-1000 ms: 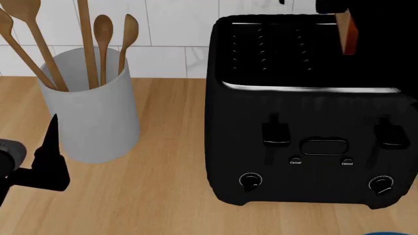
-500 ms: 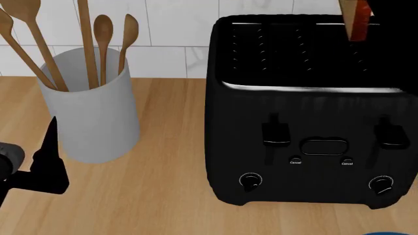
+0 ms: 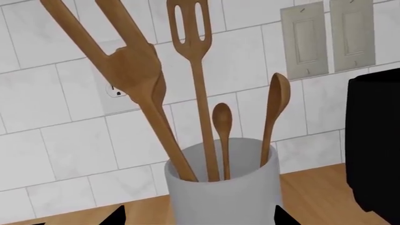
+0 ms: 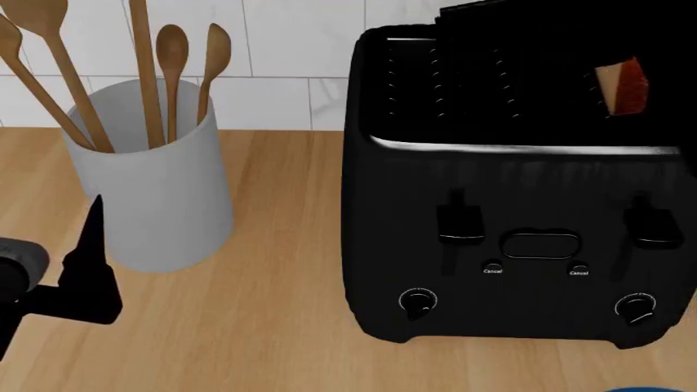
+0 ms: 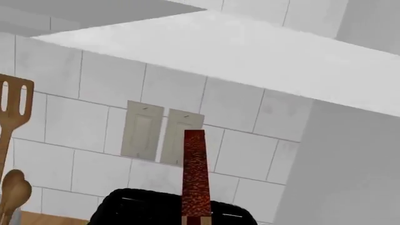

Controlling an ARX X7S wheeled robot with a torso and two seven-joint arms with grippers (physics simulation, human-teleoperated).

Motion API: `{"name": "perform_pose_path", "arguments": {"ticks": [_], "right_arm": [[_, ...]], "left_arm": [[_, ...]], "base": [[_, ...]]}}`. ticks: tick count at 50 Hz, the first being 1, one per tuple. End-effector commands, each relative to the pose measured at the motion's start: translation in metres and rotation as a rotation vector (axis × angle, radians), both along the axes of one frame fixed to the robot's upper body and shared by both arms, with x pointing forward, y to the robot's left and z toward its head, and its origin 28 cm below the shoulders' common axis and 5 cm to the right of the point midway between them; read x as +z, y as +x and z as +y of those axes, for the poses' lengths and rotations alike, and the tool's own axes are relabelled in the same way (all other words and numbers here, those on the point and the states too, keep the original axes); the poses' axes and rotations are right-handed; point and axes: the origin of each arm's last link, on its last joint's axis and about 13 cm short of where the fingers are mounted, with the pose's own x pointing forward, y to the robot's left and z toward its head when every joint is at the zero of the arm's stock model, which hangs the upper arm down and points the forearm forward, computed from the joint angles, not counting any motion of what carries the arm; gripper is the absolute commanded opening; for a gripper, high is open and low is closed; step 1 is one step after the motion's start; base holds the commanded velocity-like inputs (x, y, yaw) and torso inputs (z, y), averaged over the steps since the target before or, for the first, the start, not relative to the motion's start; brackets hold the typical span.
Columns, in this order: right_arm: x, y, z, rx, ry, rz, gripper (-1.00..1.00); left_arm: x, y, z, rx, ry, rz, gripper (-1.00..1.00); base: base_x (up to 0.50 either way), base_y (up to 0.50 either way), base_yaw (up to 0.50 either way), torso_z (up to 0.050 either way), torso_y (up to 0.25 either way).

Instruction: Place the toasted item on a plate.

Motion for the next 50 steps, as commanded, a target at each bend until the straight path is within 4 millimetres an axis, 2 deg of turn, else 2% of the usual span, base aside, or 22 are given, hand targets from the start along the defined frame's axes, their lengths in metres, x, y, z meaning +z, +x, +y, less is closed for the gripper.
{"name": "perform_pose_path", "arguments": {"ticks": [1,11,20,25,34,37,45,50], "right_arm": [[-0.011,-0.043,0.004,0.0,-0.032,0.032,-1.0],[-0.011,-0.078,0.015,0.054,-0.012,0.034,-1.0],[-0.022,-0.106,0.015,0.037,-0.017,0.047,-1.0],[-0.034,-0.119,0.013,0.03,-0.009,0.058,-1.0],[-0.05,-0.125,0.013,0.024,0.018,0.111,-1.0],[-0.057,-0.119,0.013,0.012,0.03,0.137,-1.0],[-0.059,-0.118,0.012,0.0,0.023,0.161,-1.0],[-0.068,-0.113,0.006,-0.036,0.023,0.193,-1.0]], "left_arm": [[-0.001,0.001,-0.001,-0.006,-0.002,-0.004,1.0],[-0.001,0.001,-0.001,-0.012,-0.01,-0.006,1.0],[0.0,0.0,-0.002,-0.015,-0.01,-0.011,1.0],[0.0,0.0,-0.002,-0.015,-0.011,-0.013,1.0],[0.0,0.001,-0.002,-0.014,-0.007,-0.012,1.0],[-0.001,0.0,-0.003,-0.016,-0.003,-0.007,1.0],[-0.001,0.001,-0.003,-0.017,-0.001,-0.005,1.0],[-0.001,0.001,-0.003,-0.015,0.001,-0.005,1.0]], "base": [[0.0,0.0,0.0,0.0,0.0],[0.0,0.0,0.0,0.0,0.0],[0.0,0.0,0.0,0.0,0.0],[0.0,0.0,0.0,0.0,0.0],[0.0,0.0,0.0,0.0,0.0],[0.0,0.0,0.0,0.0,0.0],[0.0,0.0,0.0,0.0,0.0],[0.0,0.0,0.0,0.0,0.0]]}}
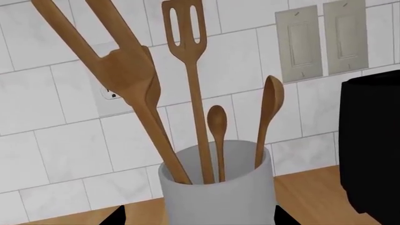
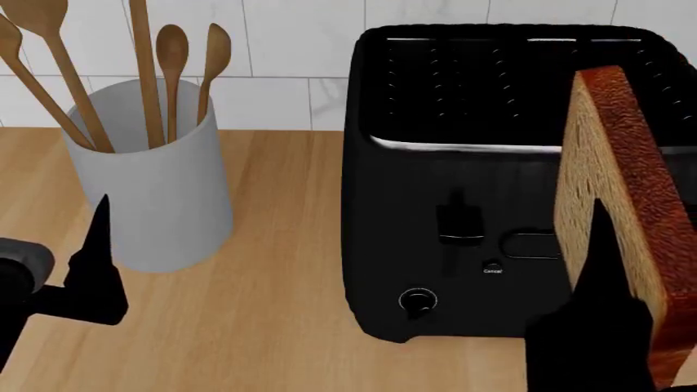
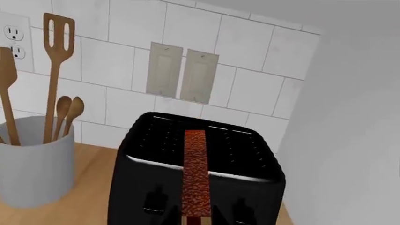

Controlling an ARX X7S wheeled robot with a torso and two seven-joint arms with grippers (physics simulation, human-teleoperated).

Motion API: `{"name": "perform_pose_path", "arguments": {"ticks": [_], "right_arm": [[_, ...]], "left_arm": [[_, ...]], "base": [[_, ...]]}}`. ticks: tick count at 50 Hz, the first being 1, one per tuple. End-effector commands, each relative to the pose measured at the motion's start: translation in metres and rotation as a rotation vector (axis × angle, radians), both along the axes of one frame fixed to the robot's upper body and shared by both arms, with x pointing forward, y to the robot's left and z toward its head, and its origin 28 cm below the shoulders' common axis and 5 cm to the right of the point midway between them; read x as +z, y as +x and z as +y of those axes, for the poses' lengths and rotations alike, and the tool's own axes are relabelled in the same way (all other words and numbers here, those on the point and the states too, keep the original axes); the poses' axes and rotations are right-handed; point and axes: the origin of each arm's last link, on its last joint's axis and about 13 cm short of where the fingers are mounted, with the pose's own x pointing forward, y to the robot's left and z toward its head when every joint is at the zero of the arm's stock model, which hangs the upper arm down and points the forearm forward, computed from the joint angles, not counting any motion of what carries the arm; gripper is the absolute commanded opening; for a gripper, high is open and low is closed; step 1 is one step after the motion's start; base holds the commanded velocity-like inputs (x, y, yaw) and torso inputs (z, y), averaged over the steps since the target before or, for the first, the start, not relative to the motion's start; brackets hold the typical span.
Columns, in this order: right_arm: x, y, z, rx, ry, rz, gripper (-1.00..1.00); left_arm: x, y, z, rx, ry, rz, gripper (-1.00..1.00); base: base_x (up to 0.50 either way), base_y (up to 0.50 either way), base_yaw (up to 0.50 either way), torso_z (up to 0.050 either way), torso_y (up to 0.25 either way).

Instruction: Place the toasted item on a plate.

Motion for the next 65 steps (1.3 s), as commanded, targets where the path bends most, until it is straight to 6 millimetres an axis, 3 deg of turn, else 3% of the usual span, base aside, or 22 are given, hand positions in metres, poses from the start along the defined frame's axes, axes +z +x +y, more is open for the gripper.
{"name": "perform_pose_path", "arguments": {"ticks": [1,24,29,65], "right_arm": [[-0.016,0.004,-0.007,-0.038,0.012,0.067,-1.0],[-0.042,0.013,-0.021,-0.12,-0.019,0.126,-1.0],[-0.046,0.014,-0.023,-0.136,-0.099,0.114,-1.0],[-0.063,0.021,-0.032,-0.2,-0.238,0.148,-1.0]], "left_arm": [[0.0,0.0,0.0,0.0,0.002,0.004,1.0],[-0.003,0.002,-0.001,-0.002,0.002,0.007,1.0],[-0.003,0.003,-0.001,0.0,0.004,0.009,1.0],[-0.003,0.002,0.001,0.0,0.006,0.009,1.0]], "base": [[0.0,0.0,0.0,0.0,0.0],[0.0,0.0,0.0,0.0,0.0],[0.0,0.0,0.0,0.0,0.0],[0.0,0.0,0.0,0.0,0.0]]}}
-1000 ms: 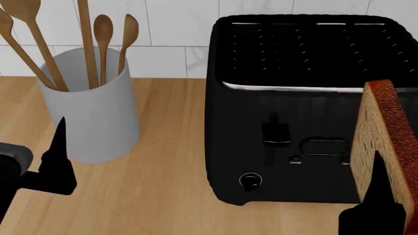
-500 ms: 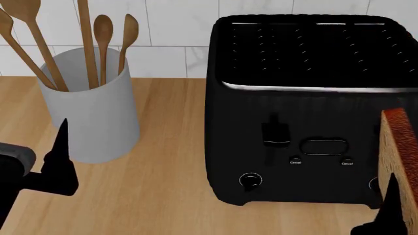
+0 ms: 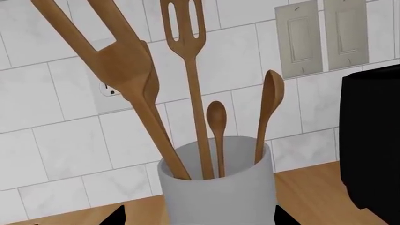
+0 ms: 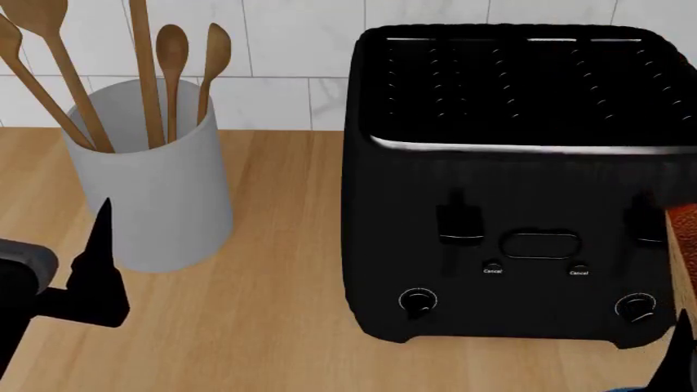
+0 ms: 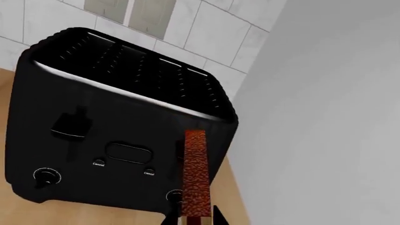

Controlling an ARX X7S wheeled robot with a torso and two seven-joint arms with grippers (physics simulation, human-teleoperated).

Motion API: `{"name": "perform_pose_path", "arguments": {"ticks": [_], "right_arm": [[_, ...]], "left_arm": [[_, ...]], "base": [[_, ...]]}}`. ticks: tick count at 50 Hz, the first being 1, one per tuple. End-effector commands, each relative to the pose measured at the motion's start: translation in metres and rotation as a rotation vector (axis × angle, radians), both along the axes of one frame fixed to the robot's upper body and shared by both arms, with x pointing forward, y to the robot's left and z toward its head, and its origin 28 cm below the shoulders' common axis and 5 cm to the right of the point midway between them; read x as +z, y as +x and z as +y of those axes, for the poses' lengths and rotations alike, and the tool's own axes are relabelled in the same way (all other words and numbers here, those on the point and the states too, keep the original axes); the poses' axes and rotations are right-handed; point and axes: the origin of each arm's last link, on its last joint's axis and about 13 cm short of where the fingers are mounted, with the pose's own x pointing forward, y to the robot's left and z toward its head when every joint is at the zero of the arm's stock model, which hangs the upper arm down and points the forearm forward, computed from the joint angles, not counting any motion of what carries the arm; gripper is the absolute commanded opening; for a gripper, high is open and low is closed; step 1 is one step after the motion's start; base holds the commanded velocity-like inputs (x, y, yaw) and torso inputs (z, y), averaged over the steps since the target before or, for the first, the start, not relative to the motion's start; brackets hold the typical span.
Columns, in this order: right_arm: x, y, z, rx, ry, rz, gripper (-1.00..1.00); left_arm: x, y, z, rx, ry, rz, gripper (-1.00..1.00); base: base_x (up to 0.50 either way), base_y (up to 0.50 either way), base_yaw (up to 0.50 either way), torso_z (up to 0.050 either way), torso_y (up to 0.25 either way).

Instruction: Place the toasted item on a plate.

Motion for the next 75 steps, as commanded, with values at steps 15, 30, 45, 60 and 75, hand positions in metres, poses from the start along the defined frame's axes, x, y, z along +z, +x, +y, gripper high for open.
{"name": "perform_pose_path", "arguments": {"ticks": [15,30,45,60,75], "right_arm": [[-0.017,0.004,-0.008,-0.046,-0.06,0.039,-1.0],[-0.025,0.006,-0.014,-0.084,-0.081,0.06,-1.0],[-0.041,0.01,-0.02,-0.111,-0.083,0.096,-1.0],[-0.059,0.016,-0.023,-0.127,-0.071,0.137,-1.0],[-0.068,0.019,-0.028,-0.161,-0.096,0.162,-1.0]], "left_arm": [[-0.002,0.001,-0.001,0.0,0.003,0.005,1.0],[-0.002,0.002,-0.001,0.0,0.003,0.006,1.0],[-0.006,0.002,-0.001,-0.002,0.01,0.014,1.0],[-0.008,0.003,-0.001,-0.005,0.009,0.019,1.0],[-0.01,0.003,-0.001,-0.006,0.008,0.023,1.0]], "base": [[0.0,0.0,0.0,0.0,0.0],[0.0,0.0,0.0,0.0,0.0],[0.0,0.0,0.0,0.0,0.0],[0.0,0.0,0.0,0.0,0.0],[0.0,0.0,0.0,0.0,0.0]]}}
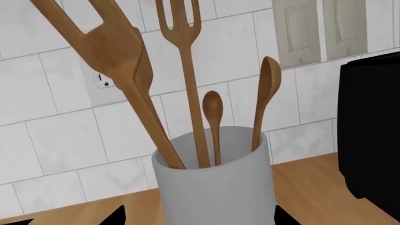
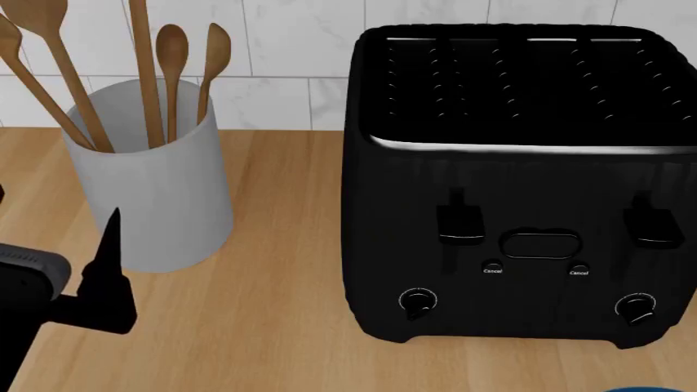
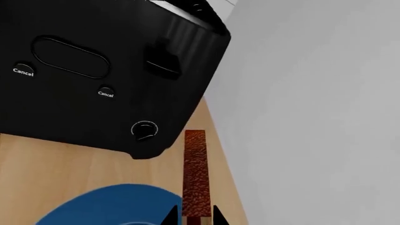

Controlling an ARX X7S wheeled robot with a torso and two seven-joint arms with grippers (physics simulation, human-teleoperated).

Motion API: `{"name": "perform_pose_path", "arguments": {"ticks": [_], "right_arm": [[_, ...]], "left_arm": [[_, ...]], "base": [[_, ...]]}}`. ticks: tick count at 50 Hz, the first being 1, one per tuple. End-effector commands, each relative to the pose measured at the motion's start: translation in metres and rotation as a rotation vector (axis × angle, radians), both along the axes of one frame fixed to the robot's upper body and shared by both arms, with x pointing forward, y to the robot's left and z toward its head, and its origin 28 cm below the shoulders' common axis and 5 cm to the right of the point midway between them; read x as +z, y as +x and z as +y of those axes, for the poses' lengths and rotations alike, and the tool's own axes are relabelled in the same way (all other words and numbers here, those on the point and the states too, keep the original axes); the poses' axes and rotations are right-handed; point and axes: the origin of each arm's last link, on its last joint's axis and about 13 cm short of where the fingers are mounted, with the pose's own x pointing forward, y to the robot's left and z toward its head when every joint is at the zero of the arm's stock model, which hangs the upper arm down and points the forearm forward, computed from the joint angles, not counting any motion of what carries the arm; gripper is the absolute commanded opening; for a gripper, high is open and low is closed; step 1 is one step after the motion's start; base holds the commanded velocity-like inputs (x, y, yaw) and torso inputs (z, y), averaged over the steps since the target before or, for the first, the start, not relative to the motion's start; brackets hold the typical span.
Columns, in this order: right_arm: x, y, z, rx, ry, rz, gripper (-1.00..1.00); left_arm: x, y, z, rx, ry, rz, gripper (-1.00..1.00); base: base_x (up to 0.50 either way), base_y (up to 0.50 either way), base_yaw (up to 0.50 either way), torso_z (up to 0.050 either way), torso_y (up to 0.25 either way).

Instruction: Place the toasted item on a plate.

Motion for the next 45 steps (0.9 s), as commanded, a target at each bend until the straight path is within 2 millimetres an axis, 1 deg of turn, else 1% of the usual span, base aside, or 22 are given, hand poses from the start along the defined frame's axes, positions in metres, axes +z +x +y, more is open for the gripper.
{"name": "perform_pose_path", "arguments": {"ticks": [1,10,31,45], "right_arm": [[-0.008,0.002,-0.003,-0.01,-0.011,0.019,-1.0],[-0.015,0.002,-0.002,-0.014,-0.003,0.036,-1.0],[-0.032,0.001,-0.003,-0.016,0.018,0.075,-1.0],[-0.04,-0.003,-0.001,-0.016,0.028,0.101,-1.0]], "left_arm": [[-0.002,-0.001,0.0,-0.001,0.001,0.006,1.0],[-0.004,0.002,-0.001,-0.001,-0.001,0.009,1.0],[-0.006,0.0,0.0,-0.002,0.004,0.013,1.0],[-0.005,0.002,-0.001,-0.002,0.008,0.015,1.0]], "base": [[0.0,0.0,0.0,0.0,0.0],[0.0,0.0,0.0,0.0,0.0],[0.0,0.0,0.0,0.0,0.0],[0.0,0.0,0.0,0.0,0.0]]}}
